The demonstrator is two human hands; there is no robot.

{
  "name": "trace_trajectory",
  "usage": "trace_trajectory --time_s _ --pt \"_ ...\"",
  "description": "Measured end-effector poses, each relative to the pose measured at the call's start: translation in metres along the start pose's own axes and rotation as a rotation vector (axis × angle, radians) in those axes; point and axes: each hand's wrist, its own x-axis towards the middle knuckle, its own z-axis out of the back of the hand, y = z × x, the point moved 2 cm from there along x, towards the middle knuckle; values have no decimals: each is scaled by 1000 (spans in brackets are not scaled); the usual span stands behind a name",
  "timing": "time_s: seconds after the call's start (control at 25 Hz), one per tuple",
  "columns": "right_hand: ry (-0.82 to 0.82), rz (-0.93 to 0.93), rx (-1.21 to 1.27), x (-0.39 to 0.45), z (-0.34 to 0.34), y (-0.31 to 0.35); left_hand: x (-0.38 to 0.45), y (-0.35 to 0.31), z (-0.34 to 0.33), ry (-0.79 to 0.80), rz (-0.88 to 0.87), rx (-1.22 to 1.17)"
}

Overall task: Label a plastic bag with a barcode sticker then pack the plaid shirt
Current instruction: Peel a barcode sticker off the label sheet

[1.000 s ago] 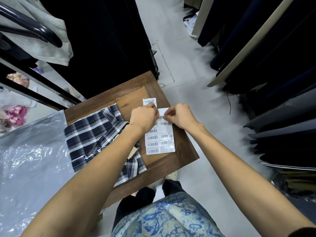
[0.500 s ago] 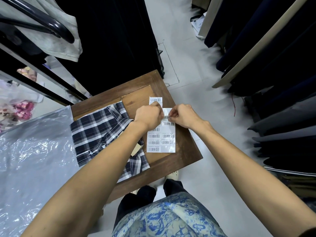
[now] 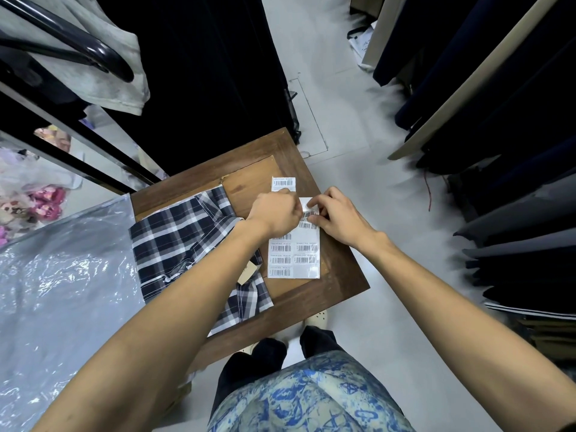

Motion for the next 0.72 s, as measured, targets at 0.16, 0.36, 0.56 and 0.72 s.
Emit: trace_trajectory --time_s 0.16,0.36,0.56,0.72 --pt "-7 -1 16 1 1 -2 1 -3 4 81 18 8" --pt "-51 64 38 -6 -6 -5 -1 -5 16 144 89 -231" --pt "-111 -10 266 -8 -2 -10 -9 -2 36 123 55 -504" --pt "-190 -85 520 -10 9 2 -24 15 43 36 115 -634"
